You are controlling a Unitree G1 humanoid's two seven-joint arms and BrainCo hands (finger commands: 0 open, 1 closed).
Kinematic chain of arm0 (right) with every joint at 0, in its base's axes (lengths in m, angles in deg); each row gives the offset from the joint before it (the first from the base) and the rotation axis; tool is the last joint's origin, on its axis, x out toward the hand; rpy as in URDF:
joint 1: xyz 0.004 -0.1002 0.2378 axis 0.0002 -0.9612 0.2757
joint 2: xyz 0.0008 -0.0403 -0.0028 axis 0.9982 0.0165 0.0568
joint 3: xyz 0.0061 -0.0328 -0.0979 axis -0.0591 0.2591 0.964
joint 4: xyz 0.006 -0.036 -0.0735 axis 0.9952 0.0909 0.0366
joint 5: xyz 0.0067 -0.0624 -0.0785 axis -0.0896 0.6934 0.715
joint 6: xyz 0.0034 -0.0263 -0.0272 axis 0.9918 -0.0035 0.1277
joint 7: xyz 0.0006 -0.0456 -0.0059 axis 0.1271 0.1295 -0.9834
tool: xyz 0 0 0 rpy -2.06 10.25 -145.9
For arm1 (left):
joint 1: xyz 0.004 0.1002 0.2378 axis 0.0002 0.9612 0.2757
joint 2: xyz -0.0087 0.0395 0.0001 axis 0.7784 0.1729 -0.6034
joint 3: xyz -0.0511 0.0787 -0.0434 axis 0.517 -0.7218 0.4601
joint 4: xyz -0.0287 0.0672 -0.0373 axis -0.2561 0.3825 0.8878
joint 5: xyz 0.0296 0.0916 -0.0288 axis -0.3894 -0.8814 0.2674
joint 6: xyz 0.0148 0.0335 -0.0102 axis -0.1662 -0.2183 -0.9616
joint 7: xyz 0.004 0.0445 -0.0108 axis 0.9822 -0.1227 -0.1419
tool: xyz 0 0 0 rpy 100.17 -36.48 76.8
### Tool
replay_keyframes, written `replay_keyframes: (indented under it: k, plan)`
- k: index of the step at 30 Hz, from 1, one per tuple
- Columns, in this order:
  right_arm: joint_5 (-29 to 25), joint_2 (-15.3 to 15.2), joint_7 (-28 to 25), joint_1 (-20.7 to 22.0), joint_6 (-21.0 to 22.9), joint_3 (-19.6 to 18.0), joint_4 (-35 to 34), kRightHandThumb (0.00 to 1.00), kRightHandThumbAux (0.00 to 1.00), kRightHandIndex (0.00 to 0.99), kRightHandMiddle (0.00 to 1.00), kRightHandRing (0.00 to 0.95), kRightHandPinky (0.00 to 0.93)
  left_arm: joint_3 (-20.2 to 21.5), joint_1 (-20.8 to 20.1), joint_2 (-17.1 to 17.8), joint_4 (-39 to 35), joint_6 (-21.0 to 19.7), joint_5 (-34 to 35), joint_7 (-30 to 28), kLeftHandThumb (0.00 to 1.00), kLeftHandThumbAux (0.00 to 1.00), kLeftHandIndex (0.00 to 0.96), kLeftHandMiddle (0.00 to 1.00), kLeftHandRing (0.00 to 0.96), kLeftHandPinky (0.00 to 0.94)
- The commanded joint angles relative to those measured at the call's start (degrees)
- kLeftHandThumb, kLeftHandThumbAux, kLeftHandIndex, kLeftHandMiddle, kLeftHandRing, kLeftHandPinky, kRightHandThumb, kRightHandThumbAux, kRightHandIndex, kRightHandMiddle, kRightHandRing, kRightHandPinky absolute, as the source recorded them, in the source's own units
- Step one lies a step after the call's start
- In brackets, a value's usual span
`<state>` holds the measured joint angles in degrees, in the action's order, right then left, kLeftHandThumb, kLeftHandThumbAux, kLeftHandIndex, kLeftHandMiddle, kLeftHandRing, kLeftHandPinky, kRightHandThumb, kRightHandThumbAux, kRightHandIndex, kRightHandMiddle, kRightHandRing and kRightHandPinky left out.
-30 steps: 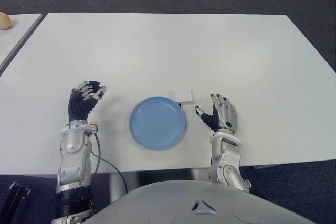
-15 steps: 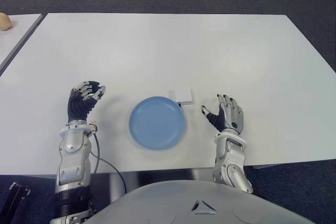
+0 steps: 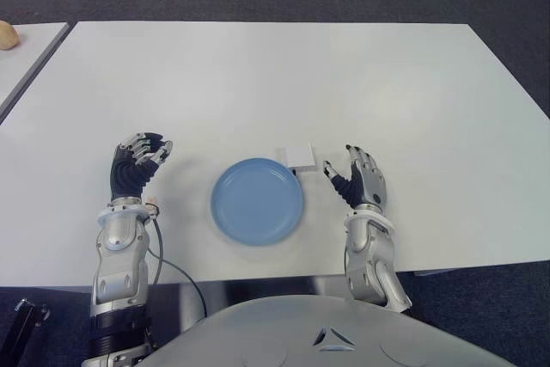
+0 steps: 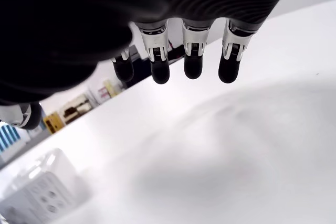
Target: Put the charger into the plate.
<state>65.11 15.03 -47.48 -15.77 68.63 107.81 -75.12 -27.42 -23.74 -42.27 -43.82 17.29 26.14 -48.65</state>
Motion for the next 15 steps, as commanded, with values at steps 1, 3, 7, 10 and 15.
replay_keyframes:
  k: [1, 3, 7, 10, 15]
  plan:
    - [-2.25, 0.27, 1.03, 0.11, -3.42, 1.70, -1.14, 0.318, 0.336, 0.000, 0.000, 0.000, 0.000, -0.49, 1.08, 0.24, -1.44, -1.67, -0.75, -0.22, 0.706, 0.720, 0.425, 0.468, 0.477, 0.457]
    - [-2.61, -0.30, 1.05, -0.06, -4.74, 2.16, -1.51, 0.250, 0.373, 0.000, 0.000, 0.000, 0.000, -0.54, 1.19, 0.25, -1.81, -2.06, -0.89, -0.27, 0.706, 0.720, 0.425, 0.461, 0.471, 0.455]
    - [-2.56, -2.54, 0.01, -0.35, -7.63, 3.66, -2.35, 0.176, 0.433, 0.000, 0.000, 0.000, 0.000, -0.64, 1.66, 0.17, -2.77, -2.71, -1.03, -0.43, 0.705, 0.720, 0.425, 0.456, 0.469, 0.462]
    - [-2.48, -4.09, -0.43, -0.52, -9.66, 4.45, -2.68, 0.139, 0.465, 0.000, 0.000, 0.000, 0.000, -0.68, 1.81, 0.06, -3.10, -2.77, -0.95, -0.45, 0.705, 0.720, 0.424, 0.457, 0.471, 0.464]
    - [-3.14, -6.34, -1.21, -0.75, -13.07, 5.13, -2.87, 0.083, 0.516, 0.000, 0.000, 0.000, 0.000, -0.77, 2.00, 0.00, -3.27, -2.64, -0.86, -0.50, 0.705, 0.720, 0.425, 0.464, 0.474, 0.467]
